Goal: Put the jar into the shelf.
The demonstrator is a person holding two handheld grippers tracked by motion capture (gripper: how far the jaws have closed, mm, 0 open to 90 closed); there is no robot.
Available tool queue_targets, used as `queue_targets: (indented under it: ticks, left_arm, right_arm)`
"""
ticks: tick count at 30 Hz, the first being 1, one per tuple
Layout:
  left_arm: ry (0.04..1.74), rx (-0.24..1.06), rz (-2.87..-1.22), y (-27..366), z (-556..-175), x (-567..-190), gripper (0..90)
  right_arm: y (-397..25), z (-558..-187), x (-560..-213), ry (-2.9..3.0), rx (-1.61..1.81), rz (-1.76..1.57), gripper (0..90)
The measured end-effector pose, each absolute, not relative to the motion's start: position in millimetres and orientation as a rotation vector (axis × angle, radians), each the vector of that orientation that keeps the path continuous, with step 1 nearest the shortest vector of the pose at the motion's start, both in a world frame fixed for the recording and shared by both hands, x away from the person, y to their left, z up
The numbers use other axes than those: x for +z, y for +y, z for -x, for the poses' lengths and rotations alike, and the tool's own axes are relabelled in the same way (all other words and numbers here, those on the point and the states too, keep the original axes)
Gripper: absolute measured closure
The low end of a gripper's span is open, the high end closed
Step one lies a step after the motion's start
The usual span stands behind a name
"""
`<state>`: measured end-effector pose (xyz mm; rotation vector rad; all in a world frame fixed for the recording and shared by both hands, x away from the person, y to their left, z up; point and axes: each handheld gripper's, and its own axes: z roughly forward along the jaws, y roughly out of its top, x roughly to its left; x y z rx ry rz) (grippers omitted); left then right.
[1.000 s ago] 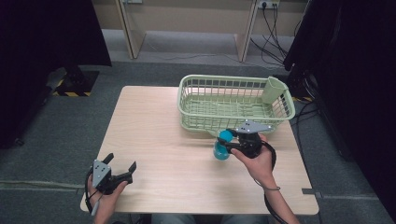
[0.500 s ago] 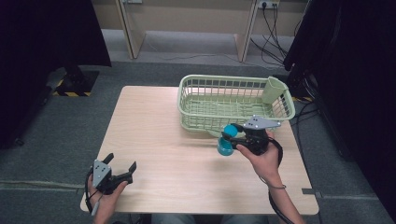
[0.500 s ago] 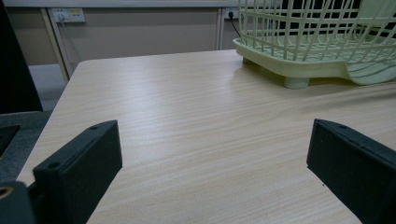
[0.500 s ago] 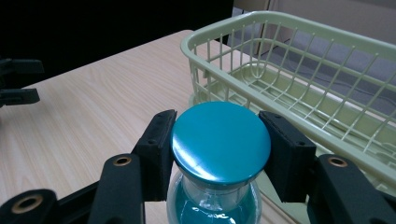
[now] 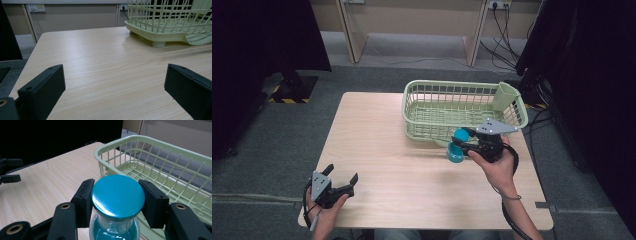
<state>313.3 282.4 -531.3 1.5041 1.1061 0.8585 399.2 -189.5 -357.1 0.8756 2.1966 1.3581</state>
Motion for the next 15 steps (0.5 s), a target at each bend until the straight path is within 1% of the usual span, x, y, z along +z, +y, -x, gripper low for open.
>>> queue_targets:
  ticks: [15]
  left_arm:
    - [1.106,0.859,-1.504,282,-314,-531,2.5]
  right_arm:
    - [-194,-403,-337,2.157,1.355,-0.868,48.4]
